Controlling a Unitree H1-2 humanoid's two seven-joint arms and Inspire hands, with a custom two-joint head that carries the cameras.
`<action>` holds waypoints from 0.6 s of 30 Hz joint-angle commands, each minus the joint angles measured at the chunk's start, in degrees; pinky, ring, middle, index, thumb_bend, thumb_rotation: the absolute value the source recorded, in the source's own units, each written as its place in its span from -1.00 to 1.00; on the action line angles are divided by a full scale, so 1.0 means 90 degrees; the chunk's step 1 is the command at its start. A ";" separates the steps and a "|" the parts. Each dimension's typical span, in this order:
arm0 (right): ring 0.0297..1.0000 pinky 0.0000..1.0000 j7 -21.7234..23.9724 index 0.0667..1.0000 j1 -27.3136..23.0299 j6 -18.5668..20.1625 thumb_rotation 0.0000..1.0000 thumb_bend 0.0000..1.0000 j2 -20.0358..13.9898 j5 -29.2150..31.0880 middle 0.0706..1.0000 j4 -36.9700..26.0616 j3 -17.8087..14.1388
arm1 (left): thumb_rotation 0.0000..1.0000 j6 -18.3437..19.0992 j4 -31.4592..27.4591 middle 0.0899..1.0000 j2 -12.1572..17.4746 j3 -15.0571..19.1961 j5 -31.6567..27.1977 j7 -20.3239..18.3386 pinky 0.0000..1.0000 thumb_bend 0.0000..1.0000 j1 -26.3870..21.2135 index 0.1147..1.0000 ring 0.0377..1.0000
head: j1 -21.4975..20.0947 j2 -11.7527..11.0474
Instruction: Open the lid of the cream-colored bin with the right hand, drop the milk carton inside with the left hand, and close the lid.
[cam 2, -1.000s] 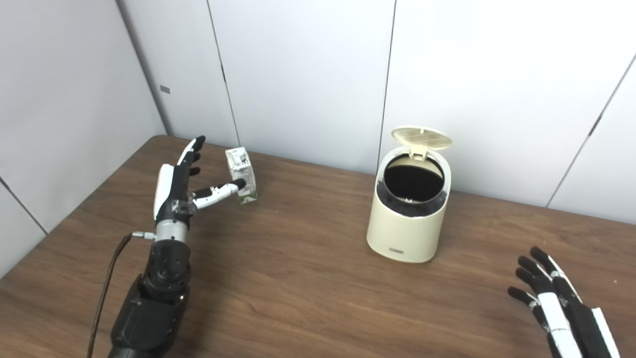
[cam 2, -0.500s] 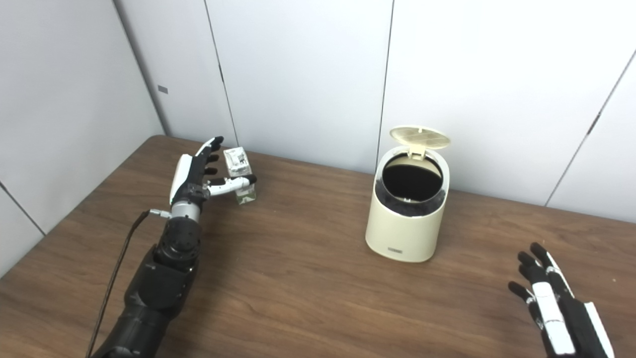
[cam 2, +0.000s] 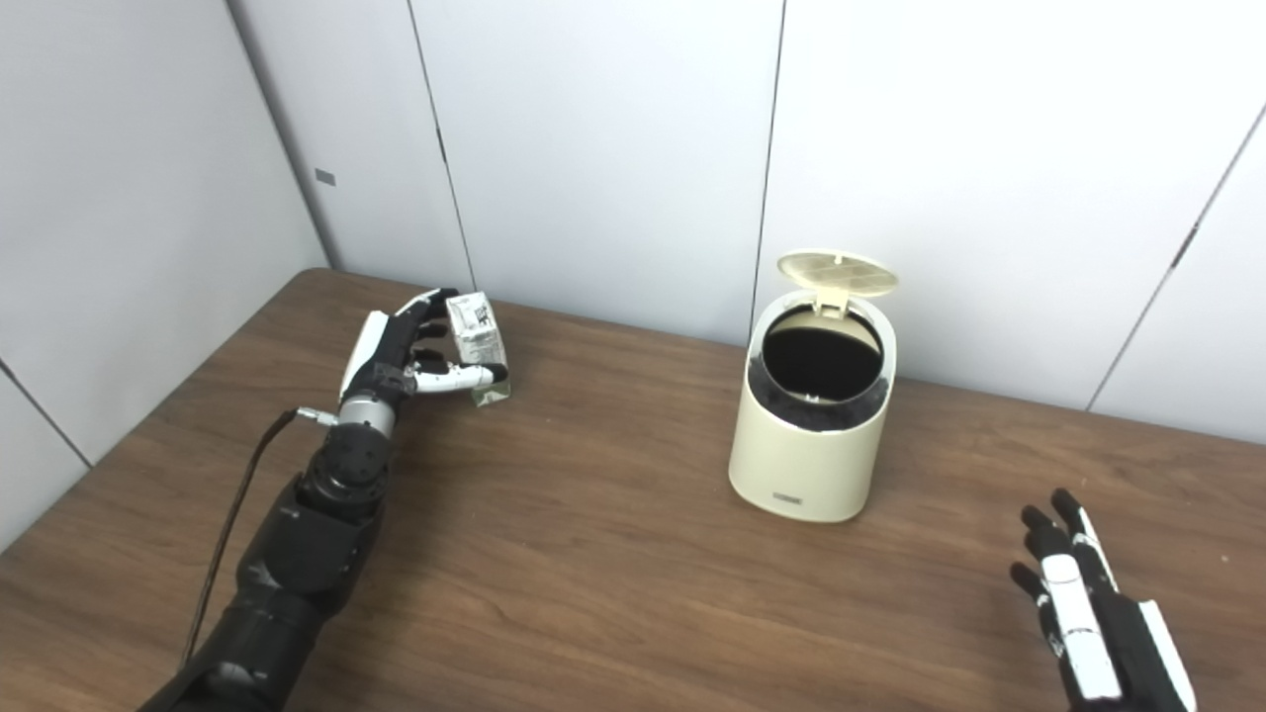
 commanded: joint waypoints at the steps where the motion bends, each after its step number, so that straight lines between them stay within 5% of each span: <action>1: 0.91 0.79 0.0002 0.96 -0.0117 -0.0384 0.70 -0.23 0.0005 0.0042 0.85 -0.0071 -0.0041 | -0.93 -0.0258 -0.0066 0.58 0.0232 0.0024 -0.0028 0.0046 0.34 0.69 -0.0373 0.66 0.52 | -0.0015 0.0004; 8: 0.83 0.67 -0.0012 0.91 -0.0113 -0.0498 0.71 -0.18 0.0022 0.0035 0.80 0.0014 -0.0050 | -1.00 -0.0412 -0.0004 0.19 0.0264 -0.0044 0.0232 0.0492 0.06 0.50 -0.0439 0.25 0.13 | -0.0026 0.0007; 11: 0.84 0.70 0.0021 0.91 -0.0109 -0.0561 0.69 -0.18 0.0022 0.0074 0.80 0.0047 -0.0049 | -1.00 -0.0692 0.0069 -0.07 0.0252 -0.0060 0.0305 0.0743 -0.03 0.06 -0.0459 -0.10 -0.11 | -0.0026 0.0007; 18: 0.83 0.69 0.0027 0.91 -0.0090 -0.0700 0.75 -0.16 -0.0004 0.0014 0.77 0.0143 -0.0016 | -1.00 -0.0845 0.0098 -0.09 0.0223 -0.0071 0.0260 0.0779 -0.13 0.00 -0.0465 -0.19 -0.13 | -0.0068 -0.0003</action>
